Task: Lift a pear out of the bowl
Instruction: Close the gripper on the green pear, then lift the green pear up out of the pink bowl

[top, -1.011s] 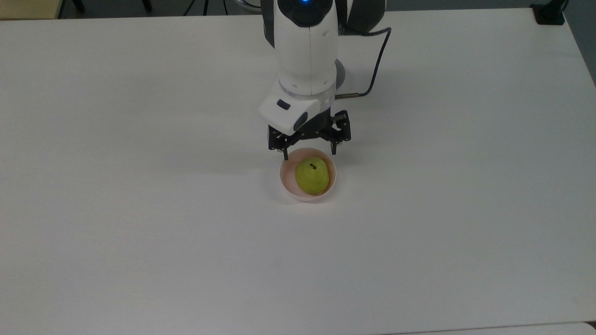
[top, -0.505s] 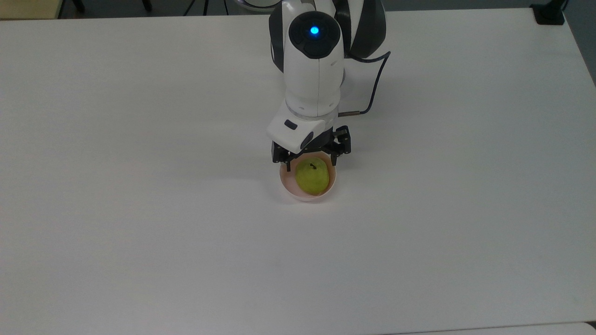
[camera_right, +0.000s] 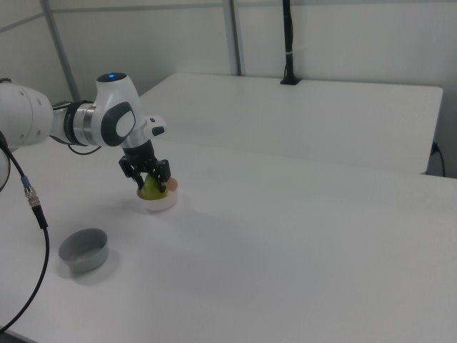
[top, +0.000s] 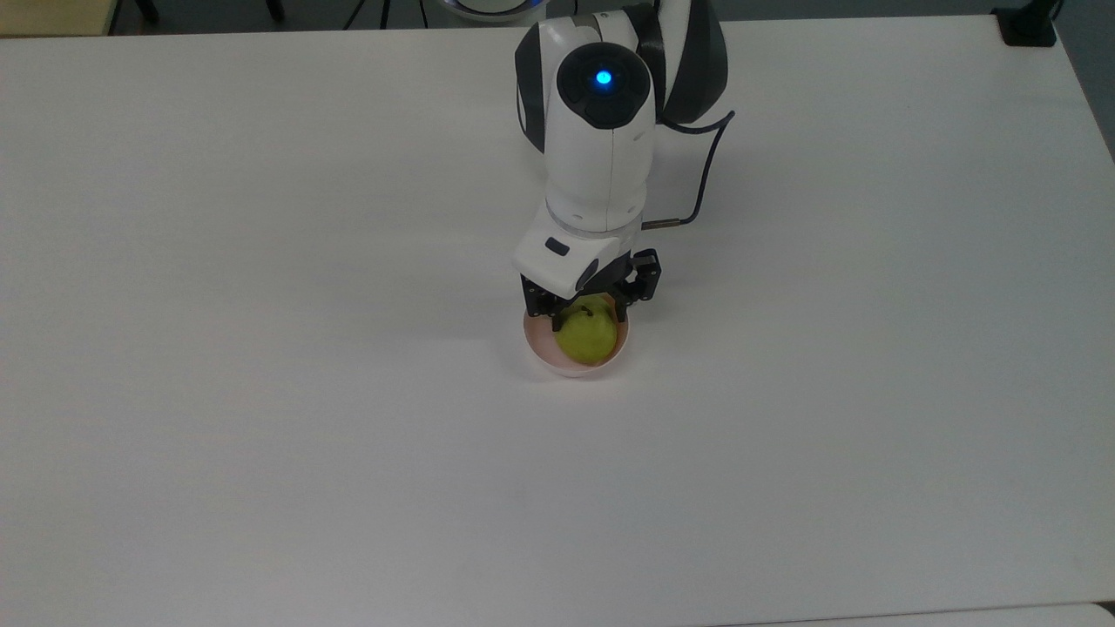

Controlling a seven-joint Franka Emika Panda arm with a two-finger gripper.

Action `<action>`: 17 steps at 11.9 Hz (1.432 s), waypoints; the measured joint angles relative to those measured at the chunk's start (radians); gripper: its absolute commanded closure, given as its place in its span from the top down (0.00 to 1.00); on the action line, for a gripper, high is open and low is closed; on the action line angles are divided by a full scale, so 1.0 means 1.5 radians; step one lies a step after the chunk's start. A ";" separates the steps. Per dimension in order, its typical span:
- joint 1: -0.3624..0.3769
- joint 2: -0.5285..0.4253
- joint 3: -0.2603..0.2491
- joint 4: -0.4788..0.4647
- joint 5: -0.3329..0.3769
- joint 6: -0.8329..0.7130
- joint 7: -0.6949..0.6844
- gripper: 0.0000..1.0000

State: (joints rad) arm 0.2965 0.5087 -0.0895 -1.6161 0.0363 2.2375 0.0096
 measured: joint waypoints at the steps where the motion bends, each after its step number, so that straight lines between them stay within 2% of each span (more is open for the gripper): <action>1: 0.000 0.000 0.000 0.002 0.000 0.000 0.000 0.00; 9: -0.006 -0.018 0.000 0.010 0.000 -0.007 0.000 0.00; 12: -0.016 -0.056 -0.001 0.013 -0.001 -0.062 -0.001 0.00; 17: -0.056 -0.152 -0.001 0.045 -0.012 -0.236 -0.030 0.00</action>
State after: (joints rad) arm 0.2128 0.2806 -0.0905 -1.5483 0.0183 1.8842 -0.0361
